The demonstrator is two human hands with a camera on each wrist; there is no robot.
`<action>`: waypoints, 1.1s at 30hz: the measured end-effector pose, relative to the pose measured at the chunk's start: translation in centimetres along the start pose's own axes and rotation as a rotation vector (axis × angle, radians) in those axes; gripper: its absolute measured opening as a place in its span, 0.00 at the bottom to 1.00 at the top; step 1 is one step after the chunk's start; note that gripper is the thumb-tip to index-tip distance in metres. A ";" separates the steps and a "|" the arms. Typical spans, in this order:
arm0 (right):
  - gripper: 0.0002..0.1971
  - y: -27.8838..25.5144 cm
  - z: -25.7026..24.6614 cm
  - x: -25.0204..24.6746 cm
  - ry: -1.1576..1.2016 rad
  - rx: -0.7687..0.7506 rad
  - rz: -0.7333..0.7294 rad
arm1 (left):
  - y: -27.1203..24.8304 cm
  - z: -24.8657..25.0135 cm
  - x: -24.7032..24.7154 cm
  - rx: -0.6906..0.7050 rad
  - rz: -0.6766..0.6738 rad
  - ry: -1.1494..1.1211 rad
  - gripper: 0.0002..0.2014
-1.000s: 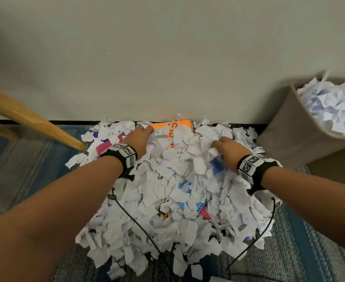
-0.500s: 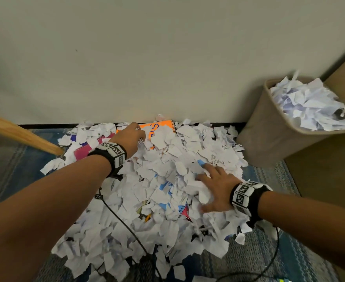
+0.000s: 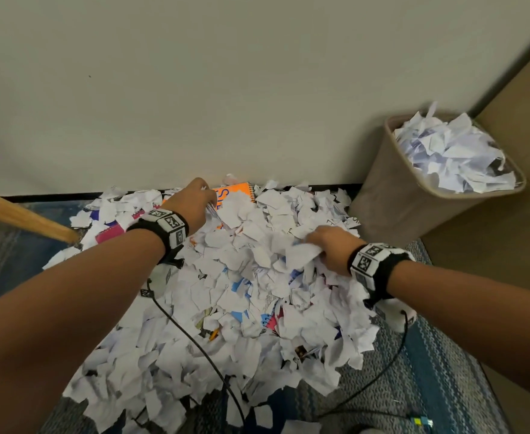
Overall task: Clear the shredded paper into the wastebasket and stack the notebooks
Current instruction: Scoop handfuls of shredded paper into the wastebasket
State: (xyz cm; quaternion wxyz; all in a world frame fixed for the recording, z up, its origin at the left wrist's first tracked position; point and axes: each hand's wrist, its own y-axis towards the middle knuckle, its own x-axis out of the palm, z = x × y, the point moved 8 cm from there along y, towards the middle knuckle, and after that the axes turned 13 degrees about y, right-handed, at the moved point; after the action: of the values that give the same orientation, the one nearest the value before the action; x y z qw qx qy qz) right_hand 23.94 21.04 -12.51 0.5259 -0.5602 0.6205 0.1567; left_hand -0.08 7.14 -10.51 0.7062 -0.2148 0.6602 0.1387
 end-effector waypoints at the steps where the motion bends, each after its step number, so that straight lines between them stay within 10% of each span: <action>1: 0.16 0.1 0.2 -1.0 0.019 0.003 0.032 | 0.2 0.4 -0.2 0.005 0.008 -0.008 0.20; 12: 0.07 -2.5 1.9 -11.5 0.290 -0.004 0.486 | 3.7 6.3 -3.5 0.050 0.126 -0.105 0.18; 25: 0.07 -8.4 3.2 -24.7 0.757 -0.147 1.099 | 8.5 20.0 -19.2 0.091 0.688 -0.597 0.19; 33: 0.14 -11.8 13.4 -26.2 0.460 0.215 1.227 | 10.4 29.1 -19.5 0.159 0.640 -0.681 0.22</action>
State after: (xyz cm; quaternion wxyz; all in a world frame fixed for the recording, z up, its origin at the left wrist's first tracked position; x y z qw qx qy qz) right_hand 35.77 41.66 8.54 0.2486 -0.0690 0.9355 0.2414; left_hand 18.62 32.07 8.60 0.8184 0.1119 0.4328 0.3611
